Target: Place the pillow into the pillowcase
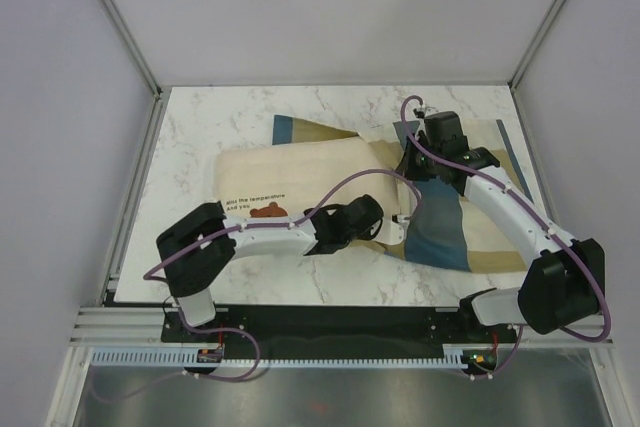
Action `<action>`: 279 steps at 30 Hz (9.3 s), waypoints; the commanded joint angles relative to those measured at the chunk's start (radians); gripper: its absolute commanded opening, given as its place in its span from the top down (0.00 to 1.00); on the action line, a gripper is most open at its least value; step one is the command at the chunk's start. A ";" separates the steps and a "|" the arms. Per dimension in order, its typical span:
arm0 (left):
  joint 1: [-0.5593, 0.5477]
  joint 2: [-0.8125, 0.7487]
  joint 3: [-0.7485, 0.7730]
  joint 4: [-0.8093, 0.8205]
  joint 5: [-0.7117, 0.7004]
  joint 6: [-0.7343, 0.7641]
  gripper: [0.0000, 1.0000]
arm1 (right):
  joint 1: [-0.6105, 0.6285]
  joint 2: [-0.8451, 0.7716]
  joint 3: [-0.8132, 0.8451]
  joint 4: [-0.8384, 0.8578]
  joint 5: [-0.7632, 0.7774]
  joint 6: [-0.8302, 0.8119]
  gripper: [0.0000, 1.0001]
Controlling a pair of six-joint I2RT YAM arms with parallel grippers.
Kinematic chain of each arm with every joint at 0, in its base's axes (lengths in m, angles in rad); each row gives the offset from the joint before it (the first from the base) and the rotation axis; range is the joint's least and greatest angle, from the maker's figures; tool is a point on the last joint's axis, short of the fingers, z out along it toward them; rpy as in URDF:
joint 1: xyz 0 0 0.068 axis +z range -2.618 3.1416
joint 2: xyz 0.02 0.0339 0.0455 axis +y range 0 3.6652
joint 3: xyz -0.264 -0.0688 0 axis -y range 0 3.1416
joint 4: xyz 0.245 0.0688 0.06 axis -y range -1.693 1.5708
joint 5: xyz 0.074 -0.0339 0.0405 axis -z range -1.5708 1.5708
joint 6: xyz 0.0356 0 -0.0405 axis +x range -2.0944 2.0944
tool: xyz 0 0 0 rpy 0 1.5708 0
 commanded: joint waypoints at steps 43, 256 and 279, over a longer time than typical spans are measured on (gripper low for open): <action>0.051 -0.013 0.056 0.052 -0.031 0.066 0.98 | 0.033 -0.149 -0.381 0.279 0.084 0.149 1.00; 0.925 -0.481 -0.275 -0.038 0.422 -1.442 0.00 | 0.228 0.520 0.487 -0.263 0.797 -0.014 0.33; 0.841 -0.307 -0.251 0.102 0.800 -1.405 0.47 | 0.425 0.595 0.714 -0.103 0.495 -0.170 1.00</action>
